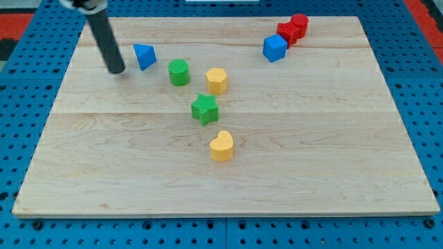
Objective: Push the blue triangle to the top of the yellow hexagon
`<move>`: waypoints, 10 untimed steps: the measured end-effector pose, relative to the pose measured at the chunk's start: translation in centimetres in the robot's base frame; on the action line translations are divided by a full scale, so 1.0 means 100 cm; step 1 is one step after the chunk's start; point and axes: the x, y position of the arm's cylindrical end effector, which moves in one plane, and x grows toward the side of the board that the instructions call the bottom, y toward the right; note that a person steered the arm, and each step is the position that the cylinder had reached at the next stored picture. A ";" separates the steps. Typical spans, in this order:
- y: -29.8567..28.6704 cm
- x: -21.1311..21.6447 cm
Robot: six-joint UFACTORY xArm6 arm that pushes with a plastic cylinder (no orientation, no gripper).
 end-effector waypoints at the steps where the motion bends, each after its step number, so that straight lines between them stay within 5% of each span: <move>1: 0.076 -0.025; 3: 0.035 -0.063; 4: 0.113 -0.085; 6: 0.059 -0.071; 8: 0.065 -0.032; 10: 0.106 -0.043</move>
